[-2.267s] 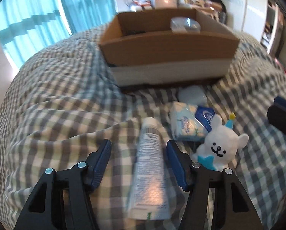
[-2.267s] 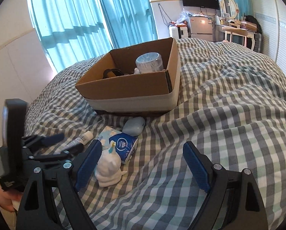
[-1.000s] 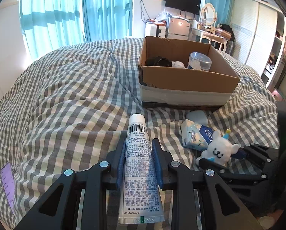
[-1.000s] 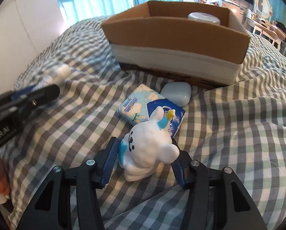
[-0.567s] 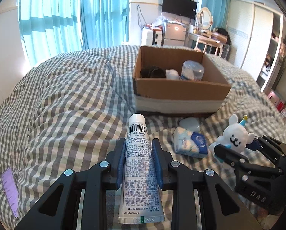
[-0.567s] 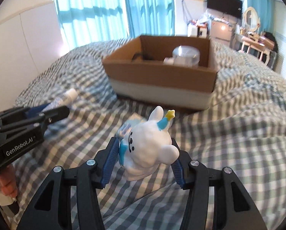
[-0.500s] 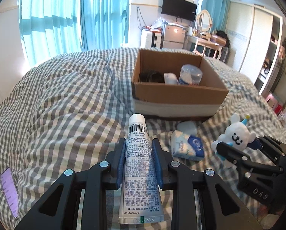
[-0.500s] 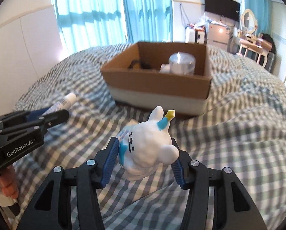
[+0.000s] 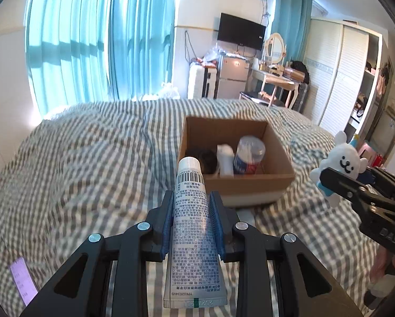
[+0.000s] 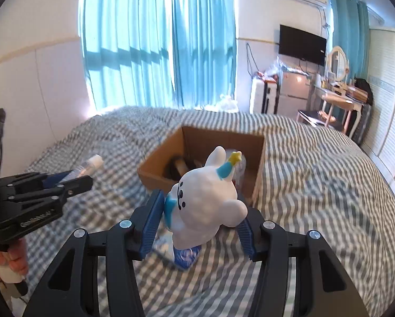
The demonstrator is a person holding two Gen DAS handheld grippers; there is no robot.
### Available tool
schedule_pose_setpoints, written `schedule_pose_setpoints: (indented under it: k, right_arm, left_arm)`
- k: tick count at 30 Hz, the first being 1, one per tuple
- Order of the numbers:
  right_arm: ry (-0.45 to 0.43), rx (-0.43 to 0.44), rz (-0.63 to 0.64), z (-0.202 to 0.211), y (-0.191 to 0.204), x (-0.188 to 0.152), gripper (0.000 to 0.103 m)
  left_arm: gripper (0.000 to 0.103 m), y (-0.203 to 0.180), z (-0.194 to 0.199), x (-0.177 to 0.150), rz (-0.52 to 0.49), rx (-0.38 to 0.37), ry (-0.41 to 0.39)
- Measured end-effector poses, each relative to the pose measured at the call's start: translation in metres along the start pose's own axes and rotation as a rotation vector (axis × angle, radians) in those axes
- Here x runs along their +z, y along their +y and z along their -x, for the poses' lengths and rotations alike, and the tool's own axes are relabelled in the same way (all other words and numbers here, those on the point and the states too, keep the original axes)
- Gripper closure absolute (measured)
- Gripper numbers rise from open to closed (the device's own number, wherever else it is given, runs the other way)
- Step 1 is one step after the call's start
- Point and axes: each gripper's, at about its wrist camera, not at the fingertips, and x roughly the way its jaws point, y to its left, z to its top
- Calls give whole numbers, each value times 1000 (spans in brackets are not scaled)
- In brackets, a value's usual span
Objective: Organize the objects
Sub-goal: 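Grasp the white bunny figurine with the right tool while the left tool holds the toothpaste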
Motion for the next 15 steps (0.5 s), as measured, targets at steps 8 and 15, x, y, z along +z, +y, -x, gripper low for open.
schedule_pose_setpoints:
  k: [8,15]
  right_arm:
    - [-68,46,13,5,-10,55,51]
    - [-52,27,21,-27,-24,92,51]
  left_arm:
    - [76,-13,-16,56,-41,3,-45]
    - [76,-17,-54,89,-65,-12,-32]
